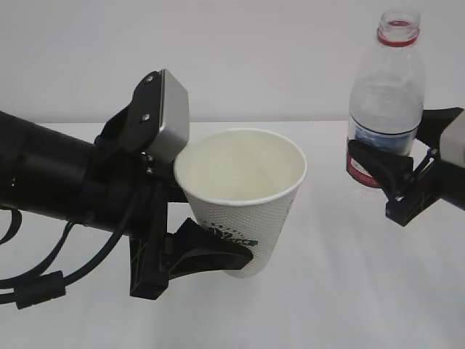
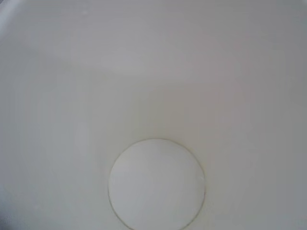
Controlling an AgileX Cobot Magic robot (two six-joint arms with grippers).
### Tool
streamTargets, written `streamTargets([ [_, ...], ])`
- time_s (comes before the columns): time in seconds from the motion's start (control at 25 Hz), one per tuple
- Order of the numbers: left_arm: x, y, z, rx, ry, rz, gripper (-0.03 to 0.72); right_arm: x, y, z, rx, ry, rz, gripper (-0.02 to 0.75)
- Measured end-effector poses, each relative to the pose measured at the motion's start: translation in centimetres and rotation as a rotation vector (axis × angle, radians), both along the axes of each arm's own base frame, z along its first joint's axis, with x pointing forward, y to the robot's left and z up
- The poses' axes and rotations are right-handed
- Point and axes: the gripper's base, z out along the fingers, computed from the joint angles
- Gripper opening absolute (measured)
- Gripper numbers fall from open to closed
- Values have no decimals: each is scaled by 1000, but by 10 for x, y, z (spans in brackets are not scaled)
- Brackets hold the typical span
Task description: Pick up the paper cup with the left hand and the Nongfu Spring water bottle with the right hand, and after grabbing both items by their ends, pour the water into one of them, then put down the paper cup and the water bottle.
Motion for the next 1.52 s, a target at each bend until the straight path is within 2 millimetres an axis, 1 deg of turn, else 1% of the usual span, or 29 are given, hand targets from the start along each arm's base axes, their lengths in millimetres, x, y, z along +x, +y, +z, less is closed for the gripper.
streamTargets([
  [0.08, 0, 0, 0, 0, 0, 0, 507, 0, 0, 1, -47, -33, 5, 513],
  [0.24, 0, 0, 0, 0, 0, 0, 505, -1, 0, 8, -45, -59, 1, 513],
  [0.36, 0, 0, 0, 0, 0, 0, 504, 0, -2, 15, -68, -49, -24, 513],
  [0.48, 0, 0, 0, 0, 0, 0, 504, -2, -5, 17, -88, -31, -45, 513],
  [0.72, 0, 0, 0, 0, 0, -1, 504, -2, -5, 23, -21, -1, -62, 513],
  [0.88, 0, 0, 0, -1, 1, -2, 501, -3, -4, 21, -78, -19, -33, 513],
  [1.0, 0, 0, 0, -2, 2, -4, 501, -2, -5, 22, -19, 3, -64, 513],
  [1.2, -1, 0, 0, -5, 6, -11, 501, -2, -6, 22, -78, -32, -61, 513],
  [1.4, -1, 0, 0, -6, 8, -14, 500, -2, -5, 23, -102, -56, -48, 513],
  [1.52, -2, 0, 0, -7, 9, -15, 499, -2, -3, 24, -194, -121, -11, 513],
])
